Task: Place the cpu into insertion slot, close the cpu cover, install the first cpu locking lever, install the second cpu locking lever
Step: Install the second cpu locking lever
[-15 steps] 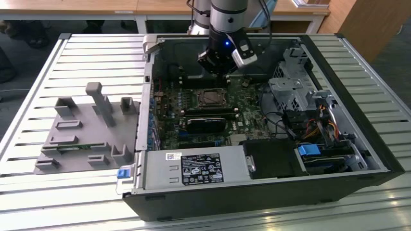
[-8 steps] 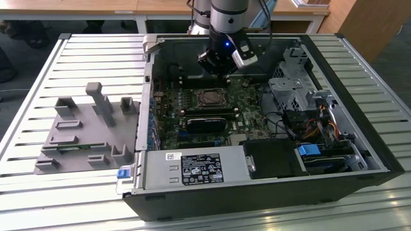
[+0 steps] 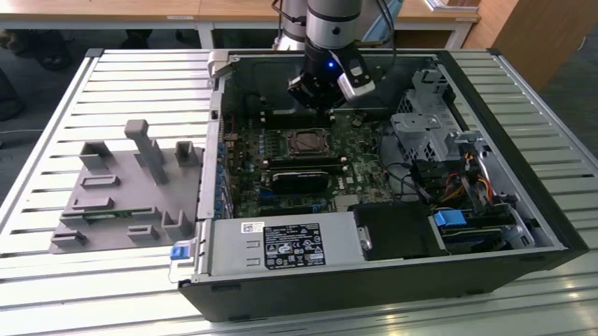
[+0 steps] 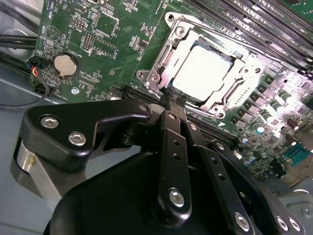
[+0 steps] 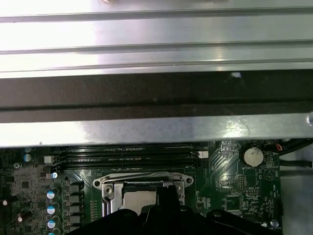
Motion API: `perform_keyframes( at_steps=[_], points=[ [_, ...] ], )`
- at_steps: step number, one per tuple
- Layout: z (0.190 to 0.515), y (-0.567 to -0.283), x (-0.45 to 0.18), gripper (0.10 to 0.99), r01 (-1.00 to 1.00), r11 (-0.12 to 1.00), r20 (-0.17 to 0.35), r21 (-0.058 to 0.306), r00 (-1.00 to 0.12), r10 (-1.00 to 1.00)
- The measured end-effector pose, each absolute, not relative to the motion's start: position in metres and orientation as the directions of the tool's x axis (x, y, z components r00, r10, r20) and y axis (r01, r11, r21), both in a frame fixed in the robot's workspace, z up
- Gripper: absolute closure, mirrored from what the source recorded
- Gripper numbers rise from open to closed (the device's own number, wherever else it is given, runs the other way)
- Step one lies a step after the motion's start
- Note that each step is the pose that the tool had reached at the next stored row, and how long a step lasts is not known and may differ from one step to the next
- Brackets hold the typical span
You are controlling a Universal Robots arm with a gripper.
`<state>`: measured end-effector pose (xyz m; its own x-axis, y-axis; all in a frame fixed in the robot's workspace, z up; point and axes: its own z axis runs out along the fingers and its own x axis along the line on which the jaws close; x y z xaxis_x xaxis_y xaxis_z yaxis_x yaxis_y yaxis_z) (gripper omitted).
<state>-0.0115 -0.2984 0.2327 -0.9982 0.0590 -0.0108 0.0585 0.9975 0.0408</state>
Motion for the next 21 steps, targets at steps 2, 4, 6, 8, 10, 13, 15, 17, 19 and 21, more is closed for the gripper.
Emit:
perform_keyframes(
  at_steps=[2, 4, 6, 8, 10, 13, 15, 17, 19, 21],
  points=[
    [0.233, -0.299, -0.012, 0.980, 0.061, 0.997, -0.011, 0.039, -0.998, 0.062],
    [0.233, -0.300, -0.012, 0.980, 0.062, 0.997, -0.011, 0.039, -0.998, 0.063],
    [0.233, -0.300, -0.012, 0.980, 0.063, 0.997, -0.011, 0.038, -0.998, 0.063],
    [0.233, -0.301, -0.012, 0.980, 0.064, 0.997, -0.011, 0.037, -0.998, 0.064],
    [0.233, -0.302, -0.012, 0.980, 0.065, 0.997, -0.011, 0.037, -0.998, 0.066],
    [0.233, -0.305, -0.012, 0.980, 0.067, 0.997, -0.011, 0.037, -0.998, 0.068],
    [0.233, -0.306, -0.012, 0.980, 0.068, 0.997, -0.011, 0.037, -0.998, 0.069],
    [0.233, -0.308, -0.012, 0.980, 0.069, 0.997, -0.011, 0.037, -0.997, 0.070],
    [0.233, -0.309, -0.012, 0.980, 0.070, 0.997, -0.011, 0.037, -0.997, 0.071],
    [0.233, -0.311, -0.012, 0.980, 0.071, 0.997, -0.011, 0.037, -0.997, 0.072]
  ],
)
